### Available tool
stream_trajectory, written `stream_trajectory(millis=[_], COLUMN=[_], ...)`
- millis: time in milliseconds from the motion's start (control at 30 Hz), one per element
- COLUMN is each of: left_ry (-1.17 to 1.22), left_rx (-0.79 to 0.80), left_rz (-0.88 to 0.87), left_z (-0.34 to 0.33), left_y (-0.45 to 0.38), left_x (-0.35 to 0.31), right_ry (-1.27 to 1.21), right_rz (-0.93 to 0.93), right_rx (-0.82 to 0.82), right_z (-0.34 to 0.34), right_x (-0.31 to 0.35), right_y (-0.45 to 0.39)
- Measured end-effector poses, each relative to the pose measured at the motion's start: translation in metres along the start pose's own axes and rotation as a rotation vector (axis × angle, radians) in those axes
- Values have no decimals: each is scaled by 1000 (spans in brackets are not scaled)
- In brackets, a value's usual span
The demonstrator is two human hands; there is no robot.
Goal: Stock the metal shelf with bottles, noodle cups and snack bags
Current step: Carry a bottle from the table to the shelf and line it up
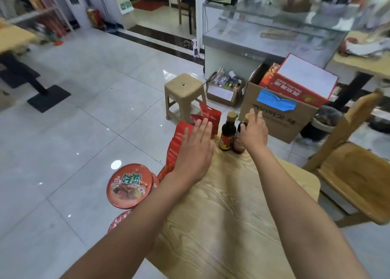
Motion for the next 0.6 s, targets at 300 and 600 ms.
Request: stream_trajectory(millis=[300,600], left_ry=[50,209], left_rx=[12,-67], left_rz=[-50,-163], left_z=[-9,-2], left_y=[-14,-12], left_x=[-10,-38], right_ry=[52,-223], right_rz=[12,32], right_rx=[-3,-46], right_z=[-7,15], right_x=[-12,-43], right_y=[-12,53])
Point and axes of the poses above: each hand's wrist, its own y-axis away from the middle knuckle, its own z-axis out of the back of the hand, x = y × z, the point moved 10 cm from there along -y, towards the middle knuckle, and after that the axes turned 13 degrees about -z, right-handed, at the moved point
